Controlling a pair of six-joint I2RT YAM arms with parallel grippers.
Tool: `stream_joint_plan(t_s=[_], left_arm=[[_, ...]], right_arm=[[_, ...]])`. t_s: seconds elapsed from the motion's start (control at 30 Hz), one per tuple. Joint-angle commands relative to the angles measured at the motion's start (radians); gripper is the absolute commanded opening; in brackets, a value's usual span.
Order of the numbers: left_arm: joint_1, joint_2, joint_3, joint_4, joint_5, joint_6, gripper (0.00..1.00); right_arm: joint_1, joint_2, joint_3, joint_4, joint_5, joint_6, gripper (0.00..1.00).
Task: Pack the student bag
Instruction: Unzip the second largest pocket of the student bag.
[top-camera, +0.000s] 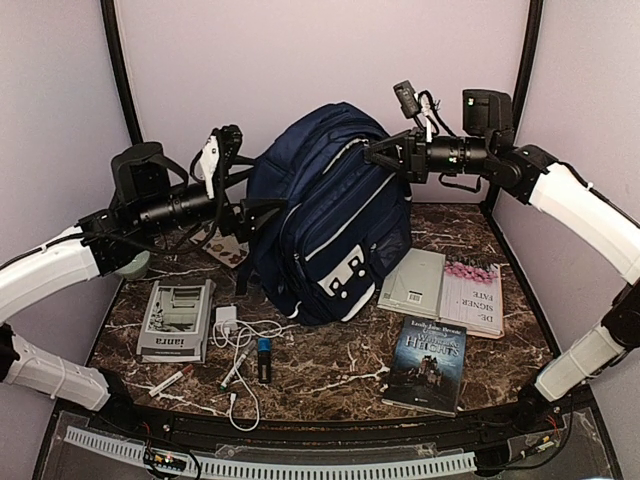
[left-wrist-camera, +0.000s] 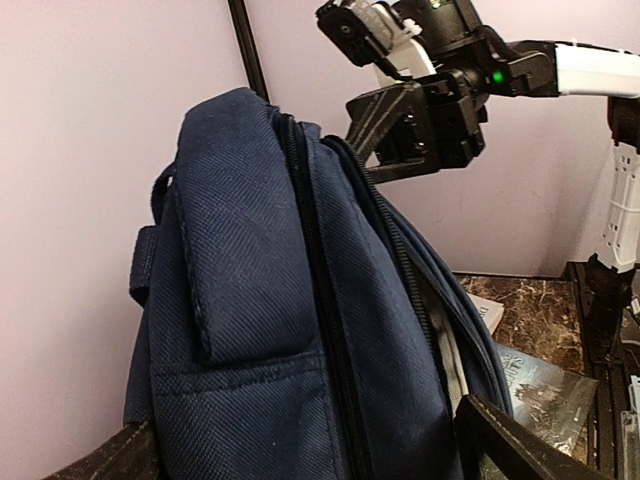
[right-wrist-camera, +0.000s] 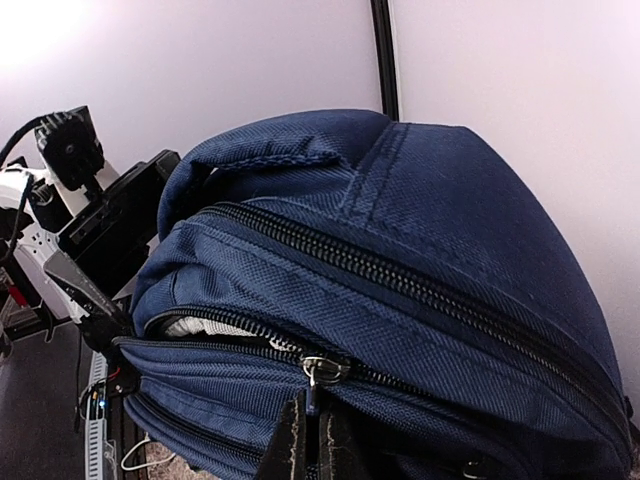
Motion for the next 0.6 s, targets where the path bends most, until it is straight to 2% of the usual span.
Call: stream_joint_plan(t_s=[0.0,0.13,0.2,0.23,0.27,0.33,0.37,0.4,0.57], left_arm=[[0.0,0.103,0.154,-0.021,-0.012,0.007,0.99],[-0.001,0.189,0.247,-0.046,0.12,-0.026,0.99],[-0.001,0.205,0.247,-0.017,0.133,-0.033,0.94],[0.0,0.206,0.24,0.0,0.13,-0.022,0.86],[0.0,0.208,0.238,0.013,0.127,-0.011,0.7],[0.001,0.212,0.246,0.026,0.114,0.006,0.24],[0.001,0.215,0.253,0.026,0.115,0.011,0.08],[0.0,0.217,0.259,0.02,0.123,0.019,0.0],[0.0,0.177,0.218,0.024,0.108,0.034,0.0]], right_arm=[[0.014,-0.02,-0.013,0.017,-0.035,-0.024,0.0],[0.013,-0.03,-0.025,0.01,-0.022,-0.03,0.0],[0.013,-0.034,-0.029,0.01,-0.023,-0.035,0.0],[0.014,-0.035,-0.031,0.009,-0.023,-0.039,0.0],[0.013,-0.037,-0.031,0.008,-0.02,-0.041,0.0],[0.014,-0.04,-0.032,0.003,-0.014,-0.048,0.0],[0.014,-0.042,-0.033,0.001,-0.009,-0.051,0.0],[0.013,-0.044,-0.033,0.002,-0.008,-0.055,0.0],[-0.002,-0.076,-0.047,0.001,0.067,-0.049,0.0]])
